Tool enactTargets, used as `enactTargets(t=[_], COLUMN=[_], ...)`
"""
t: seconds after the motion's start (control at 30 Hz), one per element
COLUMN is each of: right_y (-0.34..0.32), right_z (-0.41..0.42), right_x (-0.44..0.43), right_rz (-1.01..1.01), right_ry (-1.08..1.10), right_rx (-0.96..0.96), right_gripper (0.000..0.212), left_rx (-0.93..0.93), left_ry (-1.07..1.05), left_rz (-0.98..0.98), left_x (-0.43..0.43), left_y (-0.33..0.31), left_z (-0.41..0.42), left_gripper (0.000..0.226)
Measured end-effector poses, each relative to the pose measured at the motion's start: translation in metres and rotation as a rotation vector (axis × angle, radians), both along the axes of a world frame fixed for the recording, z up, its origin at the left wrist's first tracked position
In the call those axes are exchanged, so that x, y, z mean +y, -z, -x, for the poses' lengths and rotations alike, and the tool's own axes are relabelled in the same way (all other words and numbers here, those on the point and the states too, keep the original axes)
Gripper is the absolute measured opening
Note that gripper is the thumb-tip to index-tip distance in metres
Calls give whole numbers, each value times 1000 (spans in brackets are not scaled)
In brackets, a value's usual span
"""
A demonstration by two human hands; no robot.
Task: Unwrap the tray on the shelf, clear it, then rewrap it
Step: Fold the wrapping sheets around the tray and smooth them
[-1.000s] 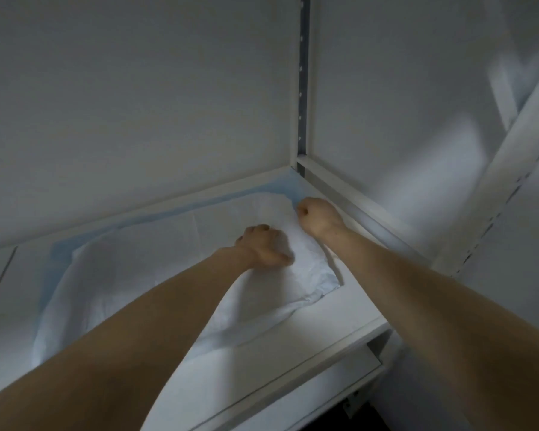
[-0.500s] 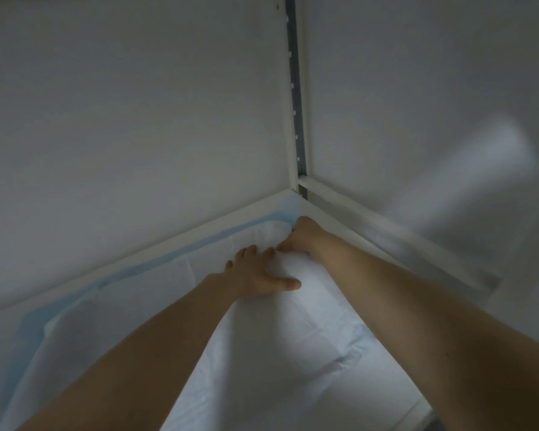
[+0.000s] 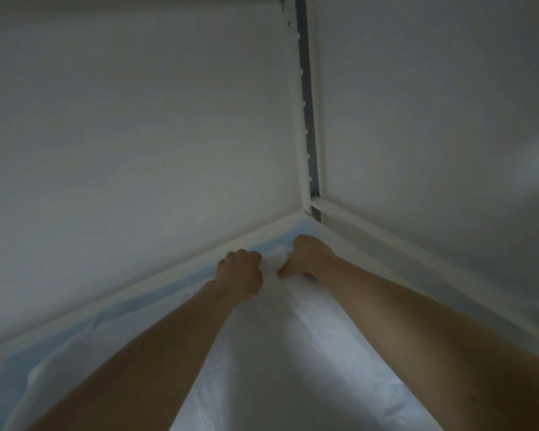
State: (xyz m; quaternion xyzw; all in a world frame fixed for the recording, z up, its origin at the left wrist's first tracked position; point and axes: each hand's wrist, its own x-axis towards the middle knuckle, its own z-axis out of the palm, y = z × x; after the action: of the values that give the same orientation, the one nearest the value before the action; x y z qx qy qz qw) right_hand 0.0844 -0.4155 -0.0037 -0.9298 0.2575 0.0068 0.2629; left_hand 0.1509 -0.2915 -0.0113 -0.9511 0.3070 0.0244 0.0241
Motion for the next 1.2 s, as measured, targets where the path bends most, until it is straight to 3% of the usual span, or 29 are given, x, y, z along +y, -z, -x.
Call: enactTargets(t=[0.27,0.53,0.7,1.1,1.2], right_y=[-1,-7,-8,-21,-26], right_z=[-9,-6,-9,-25,-28], right_x=[-4,-10,-14,-15,-13], right_rz=[-24,-333,-463,-528,-528], right_ry=[58,90,126,45,9], right_rx=[123,54,46,68,91], right_gripper=[62,92,81,75,59], left_rx=[88,47,22,-12,11], left_ry=[34,46,61,60,43], left_rz=[53,99,137,143,137], left_x=[-10,-9,-7,-6,-6], left_y=[5,3,-2,-12,-14], left_z=[-9,-12,-14,-22,-24], left_gripper=[37,34,33,35,34])
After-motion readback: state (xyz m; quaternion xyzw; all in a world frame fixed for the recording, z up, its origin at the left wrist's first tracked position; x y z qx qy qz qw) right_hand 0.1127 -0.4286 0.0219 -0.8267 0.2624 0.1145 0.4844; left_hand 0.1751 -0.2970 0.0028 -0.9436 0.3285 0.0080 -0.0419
